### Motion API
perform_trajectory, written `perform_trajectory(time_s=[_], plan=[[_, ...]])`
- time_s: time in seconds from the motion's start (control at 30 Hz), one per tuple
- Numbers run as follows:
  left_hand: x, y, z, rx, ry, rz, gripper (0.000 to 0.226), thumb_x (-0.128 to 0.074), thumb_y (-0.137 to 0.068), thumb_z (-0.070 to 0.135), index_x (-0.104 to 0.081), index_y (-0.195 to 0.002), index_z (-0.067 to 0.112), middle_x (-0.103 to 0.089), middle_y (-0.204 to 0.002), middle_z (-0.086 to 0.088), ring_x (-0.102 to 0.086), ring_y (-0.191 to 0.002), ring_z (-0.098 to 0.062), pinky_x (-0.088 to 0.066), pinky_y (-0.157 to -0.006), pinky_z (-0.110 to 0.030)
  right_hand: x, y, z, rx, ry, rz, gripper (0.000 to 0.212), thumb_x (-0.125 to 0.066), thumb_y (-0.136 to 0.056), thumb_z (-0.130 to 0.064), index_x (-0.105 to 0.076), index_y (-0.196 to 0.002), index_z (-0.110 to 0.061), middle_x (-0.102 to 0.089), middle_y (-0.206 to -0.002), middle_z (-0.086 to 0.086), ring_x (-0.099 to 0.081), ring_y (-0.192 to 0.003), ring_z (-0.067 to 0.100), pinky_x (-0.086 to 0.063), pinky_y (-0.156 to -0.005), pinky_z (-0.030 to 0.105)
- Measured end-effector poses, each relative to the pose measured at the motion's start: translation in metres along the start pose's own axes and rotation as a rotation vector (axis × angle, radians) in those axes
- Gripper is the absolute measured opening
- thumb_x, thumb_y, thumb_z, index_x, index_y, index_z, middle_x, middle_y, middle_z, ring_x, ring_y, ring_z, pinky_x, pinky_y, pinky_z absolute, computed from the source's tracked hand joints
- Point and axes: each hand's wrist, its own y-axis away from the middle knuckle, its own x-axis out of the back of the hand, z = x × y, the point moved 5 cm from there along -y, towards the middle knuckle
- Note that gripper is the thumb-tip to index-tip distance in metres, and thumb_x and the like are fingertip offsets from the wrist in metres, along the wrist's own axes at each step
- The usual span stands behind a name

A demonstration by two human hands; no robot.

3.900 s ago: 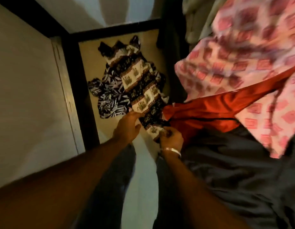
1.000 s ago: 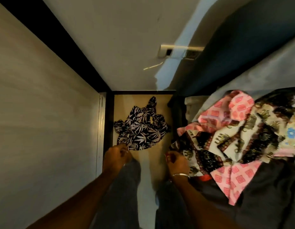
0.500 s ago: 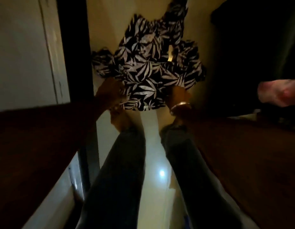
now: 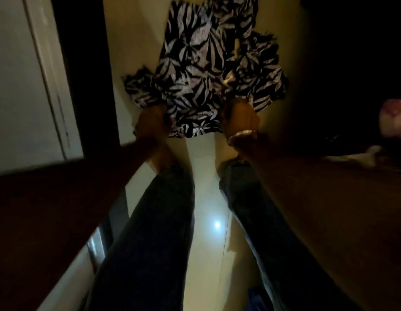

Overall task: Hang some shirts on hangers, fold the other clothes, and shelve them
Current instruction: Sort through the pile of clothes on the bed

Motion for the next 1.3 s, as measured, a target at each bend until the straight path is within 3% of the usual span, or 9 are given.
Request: perform_trajectory(time_s=[0.3, 0.43, 0.7, 0.77, 0.83, 0.93, 1.03, 1.2, 1.3], plan=[[0.139, 0.173, 0.16, -0.108, 0.049, 0.04, 0.026, -0.062, -0.098, 0.02, -0.068, -0.123, 0.013, -0.069, -0.121, -0.012, -0.063, -0.114, -0.034, -0.051, -0.096, -0.041, 0.217, 0.168, -0.049, 0.098, -0.309, 0.187, 0.022, -0.056, -0.097, -0.022, -0.063, -0.117, -0.014, -0.067, -0.105, 0.006, -0.065, -0.088, 0.023, -0.05, -0.077, 0.03], [0.223, 0.252, 0.257, -0.326, 0.108, 0.028, 0.028, -0.066, -0.096, 0.017, -0.067, -0.124, 0.014, -0.068, -0.121, -0.01, -0.064, -0.111, -0.03, -0.054, -0.095, -0.048, 0.349, 0.241, -0.068, 0.073, -0.455, 0.351, 0.017, -0.055, -0.1, -0.026, -0.062, -0.109, -0.013, -0.063, -0.088, -0.002, -0.051, -0.075, 0.0, -0.035, -0.068, 0.009], [0.322, 0.383, 0.406, -0.655, 0.159, -0.054, 0.032, -0.075, -0.09, 0.014, -0.069, -0.119, 0.026, -0.069, -0.11, 0.017, -0.067, -0.102, -0.005, -0.057, -0.093, -0.033, 0.512, 0.379, -0.067, 0.092, -0.6, 0.667, 0.007, -0.058, -0.099, -0.026, -0.06, -0.104, -0.024, -0.063, -0.092, -0.005, -0.06, -0.082, 0.011, -0.05, -0.076, 0.03], [0.331, 0.403, 0.44, -0.727, 0.114, -0.118, 0.038, -0.078, -0.086, 0.011, -0.065, -0.113, 0.036, -0.063, -0.101, 0.036, -0.066, -0.1, 0.003, -0.053, -0.091, -0.014, 0.538, 0.408, -0.065, 0.09, -0.623, 0.743, 0.007, -0.058, -0.099, -0.024, -0.061, -0.104, -0.024, -0.064, -0.092, -0.007, -0.062, -0.082, 0.011, -0.053, -0.073, 0.035], [0.334, 0.418, 0.466, -0.771, 0.103, -0.166, 0.036, -0.08, -0.085, 0.013, -0.068, -0.115, 0.029, -0.062, -0.103, 0.032, -0.065, -0.101, 0.002, -0.047, -0.084, -0.002, 0.56, 0.433, -0.068, 0.088, -0.656, 0.824, 0.005, -0.061, -0.098, -0.021, -0.062, -0.102, -0.023, -0.063, -0.089, -0.012, -0.062, -0.08, 0.004, -0.053, -0.069, 0.031], [0.334, 0.438, 0.511, -0.885, 0.091, -0.195, 0.033, -0.079, -0.086, 0.015, -0.071, -0.116, 0.025, -0.066, -0.099, 0.036, -0.061, -0.096, 0.017, -0.047, -0.08, -0.002, 0.6, 0.466, -0.058, 0.054, -0.693, 0.986, 0.013, -0.064, -0.096, -0.012, -0.061, -0.098, -0.025, -0.06, -0.088, -0.02, -0.059, -0.084, -0.005, -0.048, -0.07, 0.016], [0.329, 0.461, 0.556, -1.051, 0.042, -0.225, 0.028, -0.078, -0.088, 0.025, -0.07, -0.115, 0.029, -0.059, -0.105, 0.05, -0.058, -0.102, 0.02, -0.051, -0.085, -0.008, 0.631, 0.486, -0.04, 0.042, -0.747, 1.137, 0.01, -0.064, -0.097, -0.011, -0.065, -0.099, -0.021, -0.064, -0.093, -0.015, -0.063, -0.088, 0.003, -0.056, -0.07, 0.029], [0.31, 0.482, 0.648, -1.273, -0.036, -0.17, 0.03, -0.079, -0.085, 0.011, -0.075, -0.115, 0.014, -0.074, -0.11, 0.006, -0.066, -0.101, -0.001, -0.055, -0.093, -0.031, 0.697, 0.486, 0.011, -0.041, -0.751, 1.241, 0.009, -0.066, -0.094, -0.009, -0.065, -0.095, -0.018, -0.065, -0.09, -0.008, -0.063, -0.084, 0.005, -0.056, -0.07, 0.025], [0.304, 0.503, 0.711, -1.39, -0.039, -0.13, 0.031, -0.078, -0.086, 0.007, -0.074, -0.116, 0.008, -0.072, -0.113, 0.001, -0.061, -0.104, -0.001, -0.049, -0.096, -0.02, 0.745, 0.482, 0.048, -0.05, -0.75, 1.3, 0.008, -0.067, -0.093, -0.01, -0.064, -0.093, -0.017, -0.066, -0.087, -0.006, -0.064, -0.082, 0.003, -0.054, -0.069, 0.019]])
